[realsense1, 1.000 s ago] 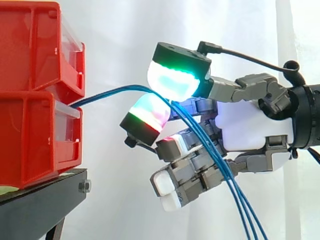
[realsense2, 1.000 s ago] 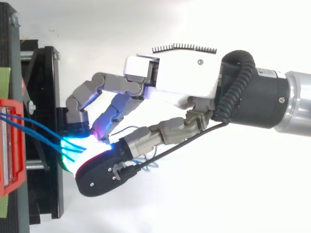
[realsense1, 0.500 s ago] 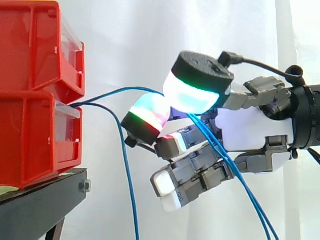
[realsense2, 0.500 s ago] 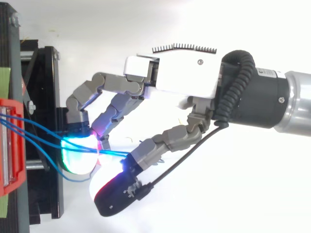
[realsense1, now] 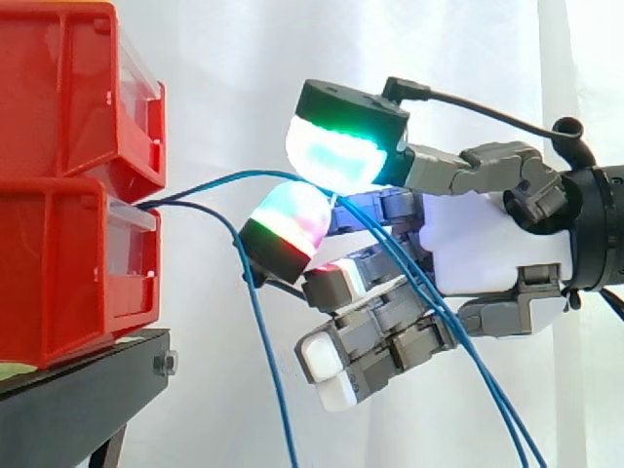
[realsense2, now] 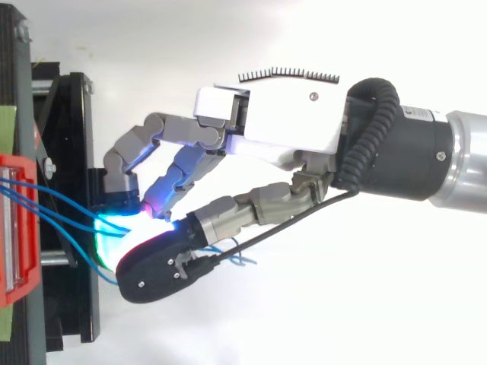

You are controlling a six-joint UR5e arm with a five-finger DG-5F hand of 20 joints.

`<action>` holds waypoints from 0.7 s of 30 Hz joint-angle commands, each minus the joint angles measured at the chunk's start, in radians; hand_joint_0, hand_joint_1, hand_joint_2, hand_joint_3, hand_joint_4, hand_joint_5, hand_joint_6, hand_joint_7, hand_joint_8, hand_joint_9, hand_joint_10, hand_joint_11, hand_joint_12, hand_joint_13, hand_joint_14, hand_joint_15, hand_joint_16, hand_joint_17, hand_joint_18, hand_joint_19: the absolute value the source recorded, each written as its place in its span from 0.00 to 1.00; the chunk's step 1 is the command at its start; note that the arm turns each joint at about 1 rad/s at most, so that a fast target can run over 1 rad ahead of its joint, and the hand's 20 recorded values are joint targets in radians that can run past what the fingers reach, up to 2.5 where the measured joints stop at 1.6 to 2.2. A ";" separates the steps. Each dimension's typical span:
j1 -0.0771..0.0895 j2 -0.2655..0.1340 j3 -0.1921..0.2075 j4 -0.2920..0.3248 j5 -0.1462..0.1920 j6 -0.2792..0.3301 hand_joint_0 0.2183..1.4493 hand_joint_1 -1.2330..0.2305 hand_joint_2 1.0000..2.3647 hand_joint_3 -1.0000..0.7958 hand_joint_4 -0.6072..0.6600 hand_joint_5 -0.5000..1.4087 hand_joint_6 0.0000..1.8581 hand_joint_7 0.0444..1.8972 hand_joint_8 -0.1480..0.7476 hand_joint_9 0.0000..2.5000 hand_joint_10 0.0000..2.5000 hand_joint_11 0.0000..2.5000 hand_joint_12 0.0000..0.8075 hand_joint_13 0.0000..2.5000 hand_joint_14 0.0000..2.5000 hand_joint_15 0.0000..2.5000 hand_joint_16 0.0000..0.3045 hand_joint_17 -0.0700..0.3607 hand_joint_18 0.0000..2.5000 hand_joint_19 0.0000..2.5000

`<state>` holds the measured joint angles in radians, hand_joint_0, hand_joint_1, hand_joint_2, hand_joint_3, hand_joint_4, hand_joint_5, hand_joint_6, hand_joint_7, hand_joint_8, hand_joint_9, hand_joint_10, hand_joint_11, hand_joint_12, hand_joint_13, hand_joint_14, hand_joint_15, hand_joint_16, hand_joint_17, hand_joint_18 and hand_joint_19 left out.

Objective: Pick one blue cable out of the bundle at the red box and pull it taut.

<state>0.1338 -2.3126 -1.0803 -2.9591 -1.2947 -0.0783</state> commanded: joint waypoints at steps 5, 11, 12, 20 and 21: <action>0.001 -0.001 0.000 0.000 0.000 0.000 0.33 0.37 0.01 0.38 0.49 0.16 0.50 0.50 0.46 0.39 0.01 0.45 0.47 0.33 0.01 0.24 0.16 0.42 0.27 0.14; 0.000 -0.001 0.000 0.000 0.000 0.000 0.43 0.27 0.00 0.28 0.41 0.16 0.50 0.46 0.45 0.38 0.00 0.45 0.45 0.32 0.01 0.23 0.16 0.41 0.27 0.10; 0.000 0.001 0.000 0.000 0.000 0.000 0.42 0.26 0.00 0.28 0.42 0.16 0.50 0.45 0.45 0.37 0.01 0.45 0.44 0.32 0.01 0.23 0.16 0.41 0.27 0.10; 0.001 -0.001 0.000 0.000 0.000 0.000 0.19 0.27 0.00 0.28 0.50 0.17 0.50 0.46 0.50 0.40 0.00 0.45 0.50 0.33 0.01 0.23 0.18 0.45 0.29 0.12; 0.000 -0.001 -0.001 0.000 0.000 0.000 0.18 0.31 0.00 0.28 0.51 0.17 0.50 0.46 0.51 0.40 0.00 0.44 0.51 0.34 0.01 0.23 0.19 0.46 0.30 0.12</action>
<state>0.1338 -2.3128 -1.0808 -2.9591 -1.2947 -0.0782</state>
